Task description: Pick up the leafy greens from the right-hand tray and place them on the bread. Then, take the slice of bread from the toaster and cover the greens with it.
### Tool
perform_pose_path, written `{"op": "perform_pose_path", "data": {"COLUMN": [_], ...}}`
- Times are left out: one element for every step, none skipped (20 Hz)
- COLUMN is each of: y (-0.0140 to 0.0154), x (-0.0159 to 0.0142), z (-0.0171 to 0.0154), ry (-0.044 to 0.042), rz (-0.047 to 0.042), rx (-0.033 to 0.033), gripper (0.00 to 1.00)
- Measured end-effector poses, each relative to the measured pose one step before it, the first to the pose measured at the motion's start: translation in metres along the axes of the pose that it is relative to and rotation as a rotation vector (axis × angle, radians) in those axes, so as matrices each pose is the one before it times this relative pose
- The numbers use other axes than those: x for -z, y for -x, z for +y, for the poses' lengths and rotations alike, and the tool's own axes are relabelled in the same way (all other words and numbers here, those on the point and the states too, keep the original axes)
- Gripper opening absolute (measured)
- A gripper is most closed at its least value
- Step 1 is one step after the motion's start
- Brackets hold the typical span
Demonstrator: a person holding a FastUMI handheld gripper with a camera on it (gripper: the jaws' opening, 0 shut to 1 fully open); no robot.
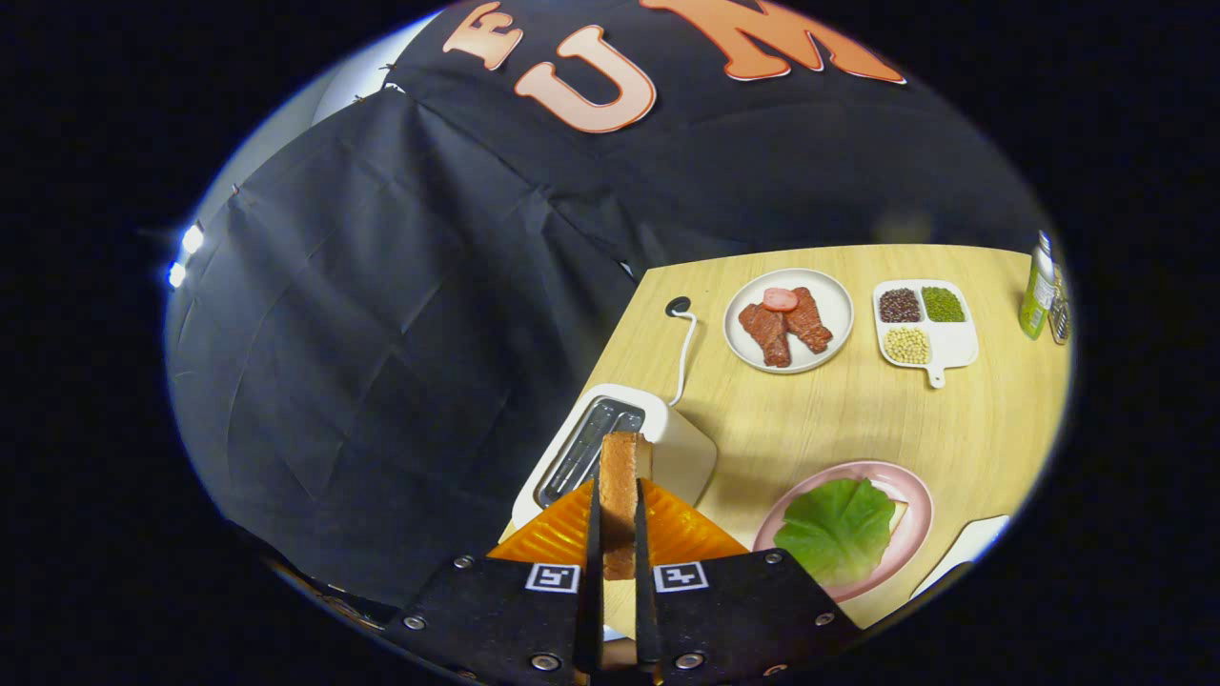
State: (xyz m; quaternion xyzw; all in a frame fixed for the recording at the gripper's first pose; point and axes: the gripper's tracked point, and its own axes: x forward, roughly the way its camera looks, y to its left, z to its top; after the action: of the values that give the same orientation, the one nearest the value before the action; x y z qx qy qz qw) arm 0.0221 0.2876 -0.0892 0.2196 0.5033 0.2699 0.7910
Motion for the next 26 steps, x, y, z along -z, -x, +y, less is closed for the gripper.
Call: {"op": "perform_pose_path", "data": {"y": [0.00348, 0.00215, 0.00233, 0.00227, 0.00296, 0.00072, 0.00229, 0.00078, 0.00194, -0.00031, -0.00085, -0.00083, 0.0007, 0.00014, -0.00292, -0.00081, -0.00023, -0.00156, -0.00212, -0.00023, -0.00112, -0.001, -0.00157, -0.00152, -0.00049, -0.00118], "x": [0.00391, 0.00106, 0.00096, 0.00032, 0.00255, 0.00228, 0.00103, 0.00271, 0.00276, 0.00279, 0.00275, 0.00264, 0.00113, 0.00196, 0.00237, 0.00301, 0.00203, 0.00258, 0.00383, 0.00255, 0.00148, 0.00156, 0.00233, 0.00098, 0.00272, 0.0046], "z": [-0.00481, -0.00847, -0.00918, -0.00586, -0.00478, -0.00576, -0.00695, -0.00812, -0.00686, -0.00691, -0.00715, -0.00899, -0.00868, -0.00844, -0.00797, -0.00768, -0.00603, -0.00691, -0.00618, -0.00743, -0.00563, -0.00749, -0.0075, -0.00826, -0.00788, -0.00509], "ry": [-0.01957, -0.01389, -0.00859, -0.01405, -0.01024, -0.01022, -0.00723, -0.00992, -0.01017, -0.01558, -0.01574, -0.01612, -0.01326, -0.01239, -0.01291, -0.01228, -0.01131, -0.00951, -0.00828, -0.00998, -0.00896, -0.00548, 0.00007, 0.00504, 0.0038, -0.00413], "rz": [0.00102, -0.00535, -0.00539, -0.00572, -0.00417, -0.00616, -0.00293, -0.0017, -0.00126, 0.00119, 0.00043, -0.00131, -0.00162, 0.00022, -0.00069, 0.00215, 0.00054, 0.00261, 0.00452, 0.00439, 0.00069, -0.00205, -0.00286, -0.00535, 0.00317, 0.0031], "rx": [-0.00802, 0.00178, 0.00285, -0.00296, -0.00494, -0.00366, 0.00093, 0.00283, 0.00324, 0.00095, 0.00298, 0.00497, 0.00591, 0.00463, 0.00443, -0.00062, -0.00102, -0.00039, -0.00027, -0.0012, 0.00161, 0.00598, 0.0087, 0.01336, 0.00897, 0.00284], "gripper": [0.14, 0.14, 0.14, 0.14, 0.14, 0.14, 0.14, 0.14, 0.14, 0.14, 0.14, 0.14, 0.14, 0.14, 0.14, 0.14, 0.14, 0.14, 0.14, 0.14, 0.14, 0.14, 0.14, 0.14, 0.14, 0.14]}}
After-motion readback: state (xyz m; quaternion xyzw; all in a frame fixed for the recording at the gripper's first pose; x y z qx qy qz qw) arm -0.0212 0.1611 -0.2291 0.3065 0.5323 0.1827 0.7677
